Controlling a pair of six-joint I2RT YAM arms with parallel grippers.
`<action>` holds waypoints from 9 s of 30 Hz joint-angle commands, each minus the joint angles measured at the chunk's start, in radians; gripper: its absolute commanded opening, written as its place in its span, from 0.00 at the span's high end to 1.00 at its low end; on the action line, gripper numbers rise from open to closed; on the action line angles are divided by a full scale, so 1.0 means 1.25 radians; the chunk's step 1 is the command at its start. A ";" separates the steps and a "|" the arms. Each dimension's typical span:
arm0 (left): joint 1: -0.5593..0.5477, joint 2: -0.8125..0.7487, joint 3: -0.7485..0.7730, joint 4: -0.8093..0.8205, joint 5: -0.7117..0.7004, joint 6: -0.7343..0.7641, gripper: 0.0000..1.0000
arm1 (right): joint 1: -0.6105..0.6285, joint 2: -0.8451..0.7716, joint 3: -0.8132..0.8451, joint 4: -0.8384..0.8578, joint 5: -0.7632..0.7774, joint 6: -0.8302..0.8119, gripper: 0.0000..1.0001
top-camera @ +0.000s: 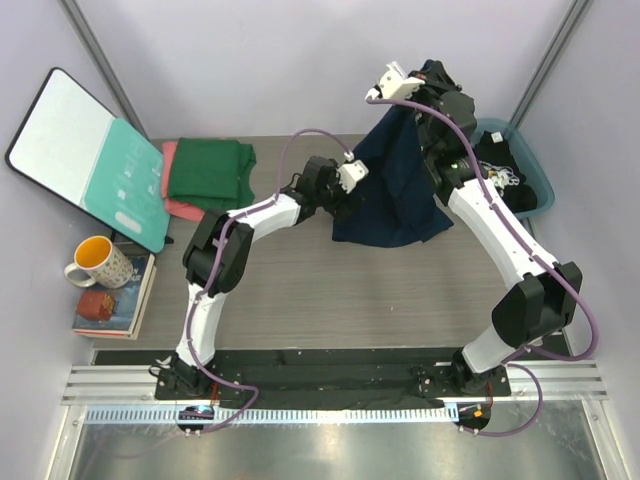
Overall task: Fold and stack the t-shirts
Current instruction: Flatten out the tshirt
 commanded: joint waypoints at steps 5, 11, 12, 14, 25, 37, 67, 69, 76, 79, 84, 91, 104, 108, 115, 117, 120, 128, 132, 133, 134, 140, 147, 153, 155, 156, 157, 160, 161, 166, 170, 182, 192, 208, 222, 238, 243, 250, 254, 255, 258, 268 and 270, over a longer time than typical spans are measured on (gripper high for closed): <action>-0.007 0.023 -0.015 -0.042 -0.081 0.131 0.00 | -0.023 -0.046 0.037 0.073 -0.019 -0.008 0.99; -0.007 0.031 0.001 -0.133 0.019 0.146 0.00 | -0.034 -0.043 0.042 0.076 -0.030 -0.007 0.99; -0.008 0.031 0.006 -0.140 0.036 0.146 0.00 | -0.033 -0.043 0.041 0.076 -0.033 -0.008 0.99; -0.010 0.032 0.012 -0.150 0.084 0.136 0.00 | -0.035 -0.041 0.041 0.078 -0.035 -0.008 0.99; -0.038 0.058 0.037 -0.184 0.122 0.155 0.77 | -0.039 -0.025 0.040 0.094 -0.062 -0.011 0.99; -0.025 0.056 0.079 -0.258 -0.060 0.168 1.00 | -0.050 -0.021 0.031 0.101 -0.070 0.004 0.99; 0.264 -0.192 0.203 -0.097 -0.415 0.617 1.00 | -0.269 0.018 -0.179 0.133 -0.068 -0.022 0.99; 0.264 -0.224 0.166 -0.103 -0.384 0.617 1.00 | -0.269 0.022 -0.180 0.109 -0.074 -0.023 0.99; 0.257 -0.330 0.018 -0.283 -0.185 0.588 1.00 | -0.269 0.002 -0.160 -0.244 -0.152 -0.038 0.55; 0.239 -0.360 -0.023 -0.349 -0.119 0.576 1.00 | -0.265 -0.006 -0.164 -0.395 -0.196 -0.014 0.11; 0.203 -0.364 -0.038 -0.388 -0.111 0.525 1.00 | -0.236 0.011 -0.174 -0.481 -0.177 0.082 0.05; 0.169 -0.337 -0.026 -0.401 -0.128 0.506 1.00 | -0.190 -0.014 -0.055 -0.926 -0.539 0.012 0.09; 0.156 -0.273 0.044 -0.410 -0.151 0.464 1.00 | -0.069 0.121 -0.188 -0.709 -0.467 0.078 0.11; 0.156 -0.282 0.021 -0.399 -0.172 0.465 1.00 | -0.064 0.171 -0.203 -0.618 -0.427 0.093 0.11; 0.160 -0.300 -0.017 -0.383 -0.189 0.466 1.00 | -0.060 0.255 -0.193 -0.491 -0.370 0.129 0.16; 0.165 -0.304 -0.023 -0.383 -0.189 0.468 1.00 | -0.058 0.278 -0.187 -0.478 -0.359 0.137 0.27; 0.172 -0.305 -0.027 -0.382 -0.191 0.469 1.00 | -0.049 0.297 -0.180 -0.467 -0.335 0.142 0.70; 0.189 -0.312 -0.032 -0.347 -0.234 0.481 1.00 | -0.050 0.233 -0.145 -0.412 -0.230 0.096 0.99; 0.195 -0.314 -0.044 -0.152 -0.346 0.501 1.00 | -0.062 0.175 -0.103 -0.309 -0.166 0.076 0.99; 0.201 -0.310 -0.028 -0.119 -0.359 0.507 1.00 | -0.064 0.167 -0.096 -0.288 -0.157 0.067 0.99; 0.204 -0.308 -0.013 -0.098 -0.382 0.514 1.00 | -0.065 0.148 -0.090 -0.267 -0.140 0.057 0.99; 0.220 -0.281 0.119 0.027 -0.413 0.555 1.00 | -0.076 0.125 -0.020 -0.149 -0.113 -0.006 0.99; 0.220 -0.274 0.171 0.137 -0.403 0.665 1.00 | -0.093 0.135 0.024 0.043 -0.079 -0.069 0.99; 0.221 -0.300 0.130 0.255 -0.387 0.751 1.00 | -0.115 0.146 0.064 0.180 -0.059 -0.087 0.99; 0.221 -0.306 0.128 0.289 -0.385 0.775 1.00 | -0.124 0.151 0.069 0.252 -0.052 -0.083 0.99; 0.222 -0.311 0.130 0.298 -0.384 0.784 1.00 | -0.124 0.153 0.073 0.268 -0.049 -0.083 0.99; 0.223 -0.315 0.133 0.305 -0.383 0.789 1.00 | -0.125 0.151 0.077 0.284 -0.046 -0.082 0.99; 0.226 -0.327 0.143 0.328 -0.376 0.807 1.00 | -0.126 0.141 0.090 0.315 -0.041 -0.072 0.99; 0.226 -0.332 0.145 0.334 -0.369 0.820 1.00 | -0.128 0.131 0.096 0.326 -0.039 -0.069 0.99; 0.230 -0.366 0.174 0.373 -0.341 0.850 1.00 | -0.126 0.089 0.126 0.331 -0.037 -0.052 0.99; 0.230 -0.408 0.215 0.356 -0.305 0.853 1.00 | -0.128 0.026 0.116 0.287 -0.053 -0.038 0.99; 0.232 -0.526 0.230 0.254 -0.255 0.847 1.00 | -0.126 -0.145 0.090 0.165 -0.117 -0.002 0.99; 0.318 -0.465 0.239 0.193 -0.179 0.841 1.00 | -0.137 -0.058 0.095 0.184 -0.134 0.003 0.99; 0.443 -0.173 0.655 0.256 -0.180 0.837 1.00 | -0.195 0.156 0.489 0.114 -0.105 0.021 0.99; 0.444 -0.560 -0.159 0.117 -0.005 0.843 1.00 | -0.197 -0.248 -0.193 -0.209 -0.285 0.047 0.99; 0.243 -0.711 -0.488 -0.254 -0.083 0.845 1.00 | -0.207 -0.259 -0.285 -0.685 -0.435 0.051 0.99; 0.243 -0.716 -0.484 -0.345 -0.108 0.667 1.00 | -0.207 -0.219 -0.261 -0.862 -0.470 0.006 0.99; 0.243 -0.710 -0.488 -0.386 -0.110 0.506 1.00 | -0.207 -0.156 -0.244 -0.976 -0.473 -0.012 0.95; 0.244 -0.694 -0.483 -0.466 -0.090 0.469 1.00 | -0.207 -0.113 -0.214 -1.057 -0.475 -0.022 0.87; 0.244 -0.694 -0.486 -0.494 -0.082 0.466 1.00 | -0.207 -0.106 -0.209 -1.081 -0.474 -0.032 0.84; 0.248 -0.695 -0.491 -0.556 -0.049 0.478 1.00 | -0.207 -0.079 -0.197 -1.122 -0.465 -0.051 0.77; 0.321 -0.548 -0.357 -0.866 0.097 0.596 0.41 | -0.207 0.014 -0.120 -1.179 -0.406 -0.057 0.32; 0.351 -0.516 -0.300 -0.890 0.129 0.571 0.28 | -0.208 0.006 -0.106 -1.160 -0.416 -0.057 0.27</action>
